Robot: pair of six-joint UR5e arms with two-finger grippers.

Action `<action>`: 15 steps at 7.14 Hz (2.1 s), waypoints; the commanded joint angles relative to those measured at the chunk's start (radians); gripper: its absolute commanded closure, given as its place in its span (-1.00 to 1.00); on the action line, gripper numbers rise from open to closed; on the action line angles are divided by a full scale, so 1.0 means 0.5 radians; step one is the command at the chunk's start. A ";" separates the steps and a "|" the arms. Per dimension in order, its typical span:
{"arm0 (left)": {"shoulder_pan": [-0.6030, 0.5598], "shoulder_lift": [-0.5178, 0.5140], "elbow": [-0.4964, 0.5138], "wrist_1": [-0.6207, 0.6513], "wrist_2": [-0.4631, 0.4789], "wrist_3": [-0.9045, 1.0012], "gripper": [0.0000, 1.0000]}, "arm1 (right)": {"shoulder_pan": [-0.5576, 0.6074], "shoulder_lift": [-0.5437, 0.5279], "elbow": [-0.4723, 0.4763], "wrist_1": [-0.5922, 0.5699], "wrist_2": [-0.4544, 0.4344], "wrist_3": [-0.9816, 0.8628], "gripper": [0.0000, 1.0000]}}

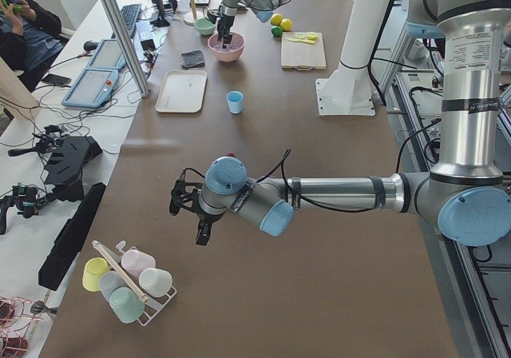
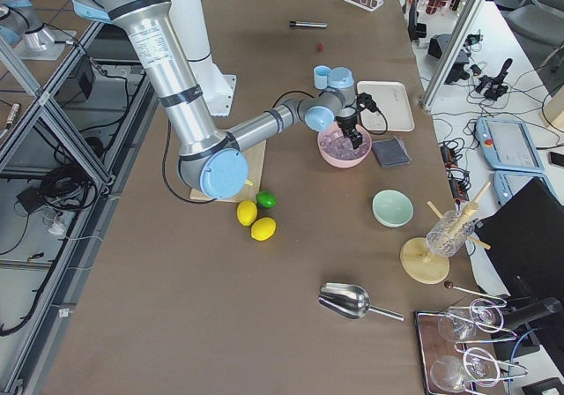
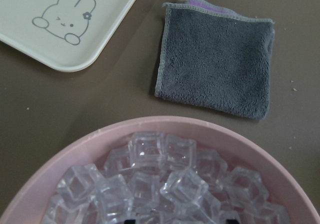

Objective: Mash ice and strawberries in cup
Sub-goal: 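Return the right gripper to the pink bowl and grasp an ice cube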

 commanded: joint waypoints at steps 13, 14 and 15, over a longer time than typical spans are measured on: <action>0.009 0.019 -0.003 -0.006 -0.002 0.001 -0.96 | 0.056 0.052 0.166 -0.003 0.159 0.314 0.59; 0.009 0.019 -0.003 -0.006 0.001 0.001 -0.96 | -0.002 0.134 0.169 -0.003 0.152 0.505 0.60; 0.012 0.015 -0.003 -0.006 -0.002 0.001 -0.96 | -0.097 0.217 0.176 0.000 0.110 0.743 0.60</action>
